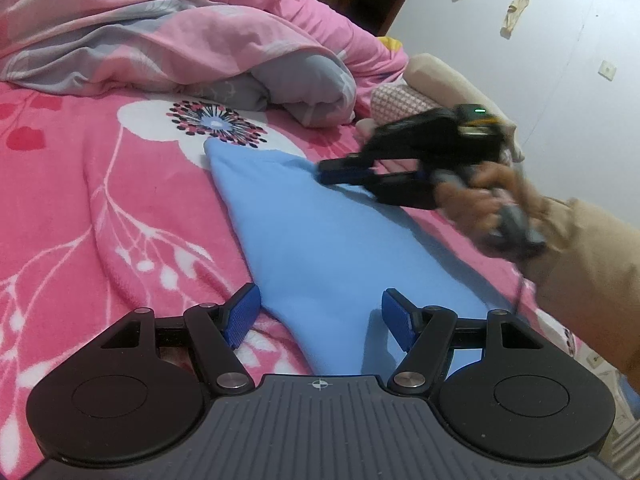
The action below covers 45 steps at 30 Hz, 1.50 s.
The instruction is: Fold clothes
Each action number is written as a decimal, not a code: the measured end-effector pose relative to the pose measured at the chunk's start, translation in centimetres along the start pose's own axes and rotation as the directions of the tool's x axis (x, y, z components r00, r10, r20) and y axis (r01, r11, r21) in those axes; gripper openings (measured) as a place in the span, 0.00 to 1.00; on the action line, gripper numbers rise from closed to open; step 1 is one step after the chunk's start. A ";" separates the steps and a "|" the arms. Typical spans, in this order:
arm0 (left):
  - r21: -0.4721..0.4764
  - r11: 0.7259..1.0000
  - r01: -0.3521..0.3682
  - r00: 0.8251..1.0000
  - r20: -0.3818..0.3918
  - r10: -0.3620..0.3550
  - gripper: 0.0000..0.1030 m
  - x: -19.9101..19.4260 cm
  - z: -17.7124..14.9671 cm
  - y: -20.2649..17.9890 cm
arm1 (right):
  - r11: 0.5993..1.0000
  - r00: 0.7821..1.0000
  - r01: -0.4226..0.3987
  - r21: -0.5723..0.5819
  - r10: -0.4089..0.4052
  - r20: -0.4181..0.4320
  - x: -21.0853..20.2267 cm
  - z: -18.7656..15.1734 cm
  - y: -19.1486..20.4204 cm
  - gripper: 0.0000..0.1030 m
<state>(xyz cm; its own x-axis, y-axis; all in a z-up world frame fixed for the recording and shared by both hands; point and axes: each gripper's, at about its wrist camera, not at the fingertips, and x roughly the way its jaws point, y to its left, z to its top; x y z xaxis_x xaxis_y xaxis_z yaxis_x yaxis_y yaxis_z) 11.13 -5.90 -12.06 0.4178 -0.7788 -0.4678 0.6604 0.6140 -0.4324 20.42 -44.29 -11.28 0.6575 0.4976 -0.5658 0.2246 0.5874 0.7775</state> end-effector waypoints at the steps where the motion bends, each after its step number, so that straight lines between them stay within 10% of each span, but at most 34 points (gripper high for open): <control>1: -0.002 1.000 0.002 1.000 0.001 -0.002 0.66 0.0 0.0 0.0 | 1.000 1.000 -0.002 0.023 0.002 0.020 0.1 0.6 -0.5 0.05; 6: -0.006 1.000 0.005 1.000 0.003 -0.005 0.66 0.0 0.0 0.1 | 0.999 0.995 -0.017 0.043 0.013 0.101 -1.7 1.7 0.2 0.07; 14: -0.005 1.000 0.004 1.000 0.005 -0.004 0.66 0.0 -0.1 0.0 | 0.969 0.983 -0.074 -0.234 0.031 -0.181 4.2 -1.1 5.3 0.14; 20: -0.019 1.000 0.014 1.000 0.009 -0.014 0.66 -0.1 -0.1 0.3 | 0.991 0.996 -0.085 -0.104 0.085 -0.009 4.5 1.8 3.4 0.14; 24: -0.020 1.000 0.013 1.000 0.009 -0.013 0.66 0.0 -0.2 0.2 | 0.975 0.986 -0.152 -0.162 0.138 -0.095 3.3 0.8 4.7 0.15; 30: -0.023 1.000 0.015 1.000 0.009 -0.015 0.66 0.0 -0.1 0.3 | 0.848 0.885 -0.282 -0.449 0.049 -0.464 4.8 -4.3 9.0 0.23; 35: -0.029 0.999 0.019 1.000 0.009 -0.019 0.66 -0.1 0.0 0.3 | 0.823 0.857 -0.290 -0.488 -0.004 -0.516 7.7 -3.6 10.1 0.24; 45: -0.037 0.999 0.024 1.000 0.011 -0.023 0.66 -0.2 -0.1 0.4 | 0.887 0.953 -0.166 -0.432 0.032 -0.300 11.9 1.8 9.4 0.24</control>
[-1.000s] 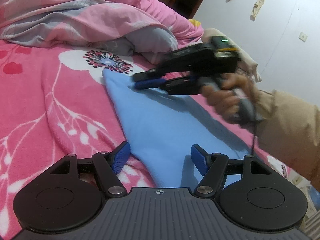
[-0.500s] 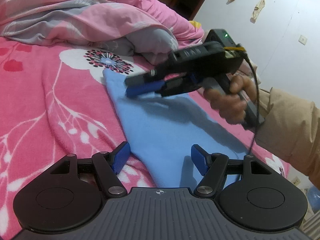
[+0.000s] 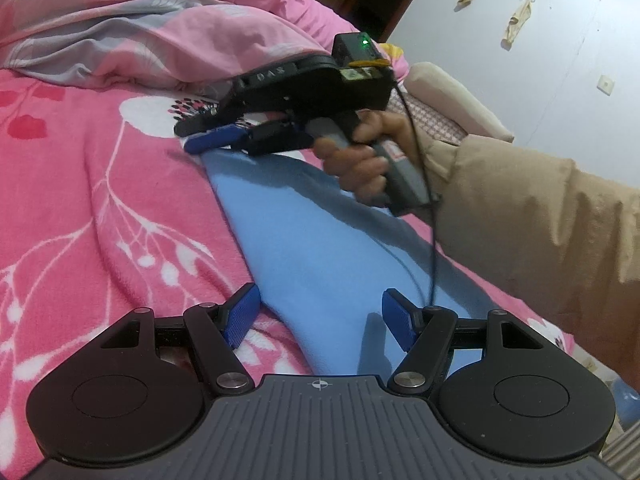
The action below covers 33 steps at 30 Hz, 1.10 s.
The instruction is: Fold clothes
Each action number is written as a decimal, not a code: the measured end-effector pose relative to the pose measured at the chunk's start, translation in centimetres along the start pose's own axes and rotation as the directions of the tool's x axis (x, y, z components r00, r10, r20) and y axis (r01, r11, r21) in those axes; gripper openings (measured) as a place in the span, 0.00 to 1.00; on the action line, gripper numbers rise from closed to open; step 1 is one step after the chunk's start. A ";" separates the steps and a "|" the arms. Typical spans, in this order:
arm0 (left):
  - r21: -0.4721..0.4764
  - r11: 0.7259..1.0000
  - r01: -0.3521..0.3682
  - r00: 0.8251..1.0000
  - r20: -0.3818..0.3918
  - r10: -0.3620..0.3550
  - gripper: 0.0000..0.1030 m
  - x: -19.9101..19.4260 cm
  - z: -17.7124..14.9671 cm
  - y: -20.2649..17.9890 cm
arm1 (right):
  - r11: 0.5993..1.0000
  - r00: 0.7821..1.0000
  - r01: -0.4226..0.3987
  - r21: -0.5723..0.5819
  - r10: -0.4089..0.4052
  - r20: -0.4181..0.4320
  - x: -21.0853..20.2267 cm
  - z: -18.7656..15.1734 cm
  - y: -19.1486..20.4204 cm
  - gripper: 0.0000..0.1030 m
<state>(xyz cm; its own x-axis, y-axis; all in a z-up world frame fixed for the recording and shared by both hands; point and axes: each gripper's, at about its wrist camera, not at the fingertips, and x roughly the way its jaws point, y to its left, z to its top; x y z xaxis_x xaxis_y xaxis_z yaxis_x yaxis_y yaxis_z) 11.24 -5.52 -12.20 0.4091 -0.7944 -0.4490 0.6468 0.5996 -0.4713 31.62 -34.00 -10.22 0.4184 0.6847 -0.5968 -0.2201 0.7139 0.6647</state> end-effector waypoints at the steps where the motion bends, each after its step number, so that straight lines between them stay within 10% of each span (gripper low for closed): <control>1: -0.001 1.000 0.000 1.000 0.000 0.000 0.66 0.0 0.0 0.0 | 1.000 0.999 0.017 0.019 -0.018 0.035 -0.2 0.2 -0.4 0.24; 9: -0.004 1.000 0.000 1.000 0.000 0.000 0.66 0.0 0.0 0.1 | 0.986 0.953 -0.001 0.168 -0.050 0.298 -8.4 -4.2 -0.4 0.25; 20: -0.017 0.997 -0.075 0.996 0.044 0.076 0.66 -1.4 0.6 -0.6 | 0.962 0.839 -0.069 0.265 -0.088 0.536 -21.0 -22.6 4.8 0.25; 33: 0.127 0.982 -0.138 0.990 0.006 0.139 0.69 -1.4 -1.1 -7.9 | 0.941 0.849 -0.102 0.322 -0.086 0.521 -20.7 -30.6 4.4 0.25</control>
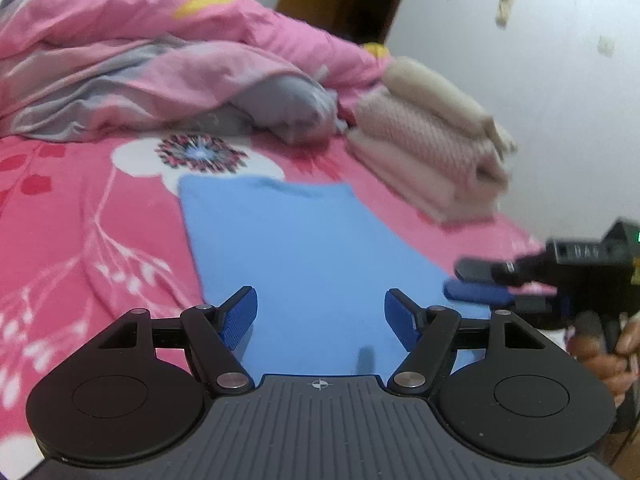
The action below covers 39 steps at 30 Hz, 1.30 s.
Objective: Fold clothes
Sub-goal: 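Withdraw both open grippers from the folded light-blue shirt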
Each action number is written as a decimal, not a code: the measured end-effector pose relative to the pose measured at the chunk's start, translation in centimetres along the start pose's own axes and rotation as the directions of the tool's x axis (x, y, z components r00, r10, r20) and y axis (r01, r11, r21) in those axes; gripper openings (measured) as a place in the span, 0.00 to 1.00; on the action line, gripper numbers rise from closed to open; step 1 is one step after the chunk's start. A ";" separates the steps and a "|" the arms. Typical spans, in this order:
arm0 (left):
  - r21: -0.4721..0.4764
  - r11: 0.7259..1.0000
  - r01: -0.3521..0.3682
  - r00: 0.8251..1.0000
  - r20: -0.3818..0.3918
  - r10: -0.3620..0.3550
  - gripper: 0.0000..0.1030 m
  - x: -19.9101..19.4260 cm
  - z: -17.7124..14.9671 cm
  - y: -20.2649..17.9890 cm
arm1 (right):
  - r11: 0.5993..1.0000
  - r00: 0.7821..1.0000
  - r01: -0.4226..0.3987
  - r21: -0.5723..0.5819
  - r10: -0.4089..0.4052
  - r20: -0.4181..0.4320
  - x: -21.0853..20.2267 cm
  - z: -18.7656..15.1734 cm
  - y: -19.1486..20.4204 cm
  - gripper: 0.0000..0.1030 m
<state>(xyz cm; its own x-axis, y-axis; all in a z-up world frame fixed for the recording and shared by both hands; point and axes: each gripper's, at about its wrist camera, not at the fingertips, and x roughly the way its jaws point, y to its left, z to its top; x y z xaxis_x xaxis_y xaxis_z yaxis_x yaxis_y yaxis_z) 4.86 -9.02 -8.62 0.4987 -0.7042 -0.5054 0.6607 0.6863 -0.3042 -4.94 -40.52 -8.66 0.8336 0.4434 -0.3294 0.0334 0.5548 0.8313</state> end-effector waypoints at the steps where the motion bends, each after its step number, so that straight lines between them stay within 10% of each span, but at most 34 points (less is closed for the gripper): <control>1: 0.003 1.000 -0.007 1.000 -0.015 0.007 0.69 0.0 -0.5 -0.3 | 1.000 1.000 0.007 -0.013 -0.007 -0.016 0.0 -0.4 0.1 0.25; 14: 0.009 0.996 -0.092 0.992 -0.085 0.092 0.73 -3.0 -3.2 -3.5 | 0.993 0.986 0.054 -0.109 -0.070 -0.151 -1.5 -5.9 0.9 0.29; 22: -0.010 0.988 -0.154 0.986 -0.059 0.153 0.95 -5.4 -3.2 -4.6 | 0.991 0.995 0.067 -0.113 -0.076 -0.068 -4.2 -6.4 2.1 0.37; 39: -0.084 0.960 -0.266 0.963 -0.053 0.263 0.99 -7.6 -2.9 -4.2 | 0.976 0.992 0.126 -0.176 -0.127 0.006 -6.3 -6.8 4.3 0.44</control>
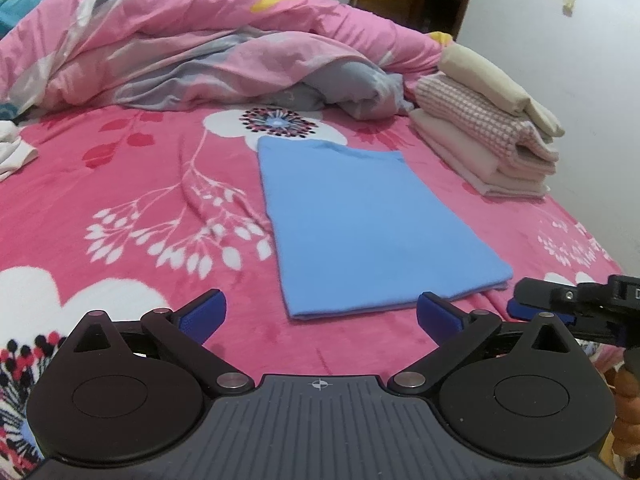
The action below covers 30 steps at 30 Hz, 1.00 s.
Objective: Fold clothes
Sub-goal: 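Withdraw both open grippers from the folded light-blue shirt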
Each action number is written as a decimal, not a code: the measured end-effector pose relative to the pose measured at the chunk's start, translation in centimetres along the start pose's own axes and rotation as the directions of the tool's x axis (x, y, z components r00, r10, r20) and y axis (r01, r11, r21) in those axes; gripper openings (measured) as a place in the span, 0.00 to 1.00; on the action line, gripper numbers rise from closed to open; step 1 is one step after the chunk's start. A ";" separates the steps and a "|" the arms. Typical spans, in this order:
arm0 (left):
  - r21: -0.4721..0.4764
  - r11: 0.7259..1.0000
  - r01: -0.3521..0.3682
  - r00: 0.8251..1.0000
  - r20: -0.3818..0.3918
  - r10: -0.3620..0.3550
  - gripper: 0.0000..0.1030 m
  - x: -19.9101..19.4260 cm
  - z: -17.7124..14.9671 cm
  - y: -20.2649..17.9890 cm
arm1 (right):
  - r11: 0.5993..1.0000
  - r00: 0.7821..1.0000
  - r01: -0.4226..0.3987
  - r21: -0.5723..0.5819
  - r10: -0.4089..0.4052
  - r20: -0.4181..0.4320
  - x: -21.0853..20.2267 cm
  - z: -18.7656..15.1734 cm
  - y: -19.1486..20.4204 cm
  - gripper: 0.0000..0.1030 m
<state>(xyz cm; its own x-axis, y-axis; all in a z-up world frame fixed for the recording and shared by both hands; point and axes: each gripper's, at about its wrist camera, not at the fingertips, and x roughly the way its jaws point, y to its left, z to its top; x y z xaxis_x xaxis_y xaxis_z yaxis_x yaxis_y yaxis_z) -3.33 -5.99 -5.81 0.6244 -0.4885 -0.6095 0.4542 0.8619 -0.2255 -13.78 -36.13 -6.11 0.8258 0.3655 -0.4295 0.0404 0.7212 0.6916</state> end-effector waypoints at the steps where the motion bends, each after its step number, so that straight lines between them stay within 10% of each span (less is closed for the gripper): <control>1: -0.002 1.000 -0.004 1.000 -0.002 0.004 0.99 0.0 0.0 0.0 | 1.000 1.000 0.001 -0.003 -0.001 0.001 0.0 0.0 0.1 0.44; 30: -0.039 0.991 -0.132 0.991 -0.022 0.131 1.00 -0.8 0.2 0.2 | 0.974 0.983 0.180 -0.135 -0.183 -0.009 -0.4 -1.0 4.0 0.65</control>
<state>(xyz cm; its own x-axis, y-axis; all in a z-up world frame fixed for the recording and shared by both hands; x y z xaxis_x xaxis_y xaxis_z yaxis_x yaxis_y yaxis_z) -3.66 -5.42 -5.20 0.6641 -0.3682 -0.6507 0.3428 0.9234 -0.1726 -14.50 -32.76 -3.79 0.7992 0.2330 -0.5541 0.1119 0.8481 0.5179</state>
